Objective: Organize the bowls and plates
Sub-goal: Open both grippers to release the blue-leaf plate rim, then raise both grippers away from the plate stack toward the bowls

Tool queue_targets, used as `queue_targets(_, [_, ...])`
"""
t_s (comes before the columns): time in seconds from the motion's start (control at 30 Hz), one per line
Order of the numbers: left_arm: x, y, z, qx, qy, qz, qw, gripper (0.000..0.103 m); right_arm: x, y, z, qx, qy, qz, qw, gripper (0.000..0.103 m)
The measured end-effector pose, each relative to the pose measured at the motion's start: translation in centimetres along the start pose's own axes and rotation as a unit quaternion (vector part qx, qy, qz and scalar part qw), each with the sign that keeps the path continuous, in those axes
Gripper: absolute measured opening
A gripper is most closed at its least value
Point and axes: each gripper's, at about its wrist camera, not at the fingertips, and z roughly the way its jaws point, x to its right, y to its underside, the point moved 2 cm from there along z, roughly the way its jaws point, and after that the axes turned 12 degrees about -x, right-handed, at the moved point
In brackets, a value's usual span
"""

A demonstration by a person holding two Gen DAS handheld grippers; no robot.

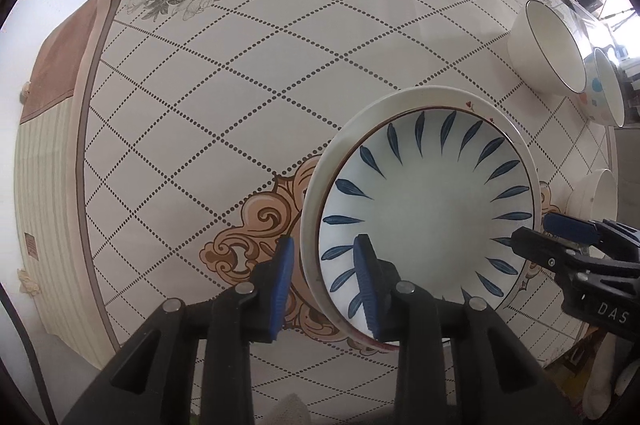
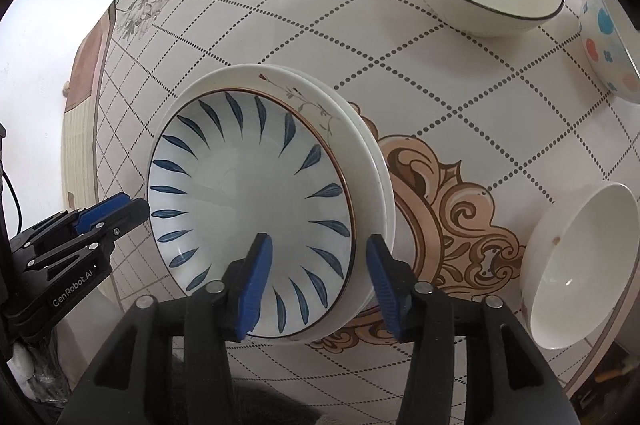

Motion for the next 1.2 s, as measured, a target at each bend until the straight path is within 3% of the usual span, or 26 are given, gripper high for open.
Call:
queue_targets(0.03, [-0.1,0.3,-0.5,0.007,0.000,-0.005,1.0000,0.036,-0.3,0.4,-0.5,0.009,0.022,-0.001,1.000,0.079])
queue_targets(0.07, [-0.1,0.6,-1.0,0.015,0.000,-0.010,0.9998,0.042,-0.6,0.8,-0.9,0.018,0.049,-0.003,0.999,0.097])
queue_targets(0.13, [-0.2,1.1,-2.2,0.029,0.004,-0.019,0.9994,0.065,-1.3,1.8,-1.8,0.040,0.089,-0.011,0.995,0.099])
queue_targets(0.23, [0.2,2.4,-3.9,0.056,0.003,-0.024,0.9982,0.083,-2.1,3.9,-3.5,0.069,0.113,-0.014,0.991,0.099])
queue_targets(0.63, [1.5,8.7,-9.8,0.130,-0.009,-0.036,0.9908,0.087,-4.3,12.1,-10.9,0.163,0.121,-0.031,0.979,0.100])
queue_targets(1.03, [0.9,15.4,-14.9,0.195,-0.015,-0.036,0.9800,0.091,-7.5,19.7,-15.6,0.221,0.118,-0.038,0.967,0.100])
queue_targets(1.2, [0.4,17.3,-16.2,0.211,0.000,-0.030,0.9770,0.095,-8.5,22.2,-17.4,0.239,0.119,-0.030,0.963,0.100])
